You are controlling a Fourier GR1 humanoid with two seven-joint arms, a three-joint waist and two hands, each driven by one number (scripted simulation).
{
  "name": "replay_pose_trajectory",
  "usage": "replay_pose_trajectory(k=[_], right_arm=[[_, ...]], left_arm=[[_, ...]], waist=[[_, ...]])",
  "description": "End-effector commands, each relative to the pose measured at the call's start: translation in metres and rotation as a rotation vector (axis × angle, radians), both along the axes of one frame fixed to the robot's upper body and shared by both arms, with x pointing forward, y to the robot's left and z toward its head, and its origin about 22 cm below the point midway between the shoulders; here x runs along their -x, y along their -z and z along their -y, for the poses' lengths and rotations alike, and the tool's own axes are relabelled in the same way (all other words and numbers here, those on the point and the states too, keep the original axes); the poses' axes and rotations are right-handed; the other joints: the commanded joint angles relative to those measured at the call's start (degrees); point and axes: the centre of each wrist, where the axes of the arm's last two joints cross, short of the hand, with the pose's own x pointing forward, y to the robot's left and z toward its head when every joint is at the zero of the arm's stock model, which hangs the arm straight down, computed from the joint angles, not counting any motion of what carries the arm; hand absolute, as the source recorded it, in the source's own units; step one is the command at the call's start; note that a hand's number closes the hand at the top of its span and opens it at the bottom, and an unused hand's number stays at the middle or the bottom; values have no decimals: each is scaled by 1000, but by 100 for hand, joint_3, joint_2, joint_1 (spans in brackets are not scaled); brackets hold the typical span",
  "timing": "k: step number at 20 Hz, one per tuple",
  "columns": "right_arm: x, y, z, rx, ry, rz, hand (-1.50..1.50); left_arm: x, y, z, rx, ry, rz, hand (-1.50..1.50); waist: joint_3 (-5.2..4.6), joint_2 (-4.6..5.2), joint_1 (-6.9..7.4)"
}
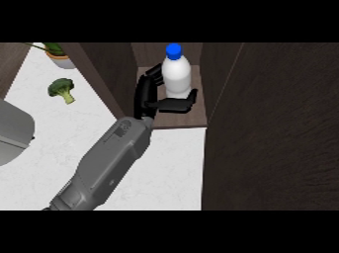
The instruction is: Pick up the bottled water, place it into the cabinet and close the cabinet
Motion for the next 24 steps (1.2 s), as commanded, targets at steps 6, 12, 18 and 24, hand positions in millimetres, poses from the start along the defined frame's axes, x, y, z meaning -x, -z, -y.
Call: replay_pose_trajectory(k=[6,12,18,24], right_arm=[[-2,-13,3,-43,-19,39,-150],[-5,-12,12,-38,-35,52,-150],[-3,-6,13,-46,-43,63,-150],[-1,-16,8,-53,-63,78,-150]], left_arm=[[-29,3,-7,-213,-74,10,150],[-37,16,-31,-291,-204,-78,150],[-47,4,-35,-226,-300,-69,150],[-56,-2,-58,-392,-335,11,-150]], waist=[[0,56,-54],[-2,103,-105],[-6,138,-249],[-12,181,-376]])
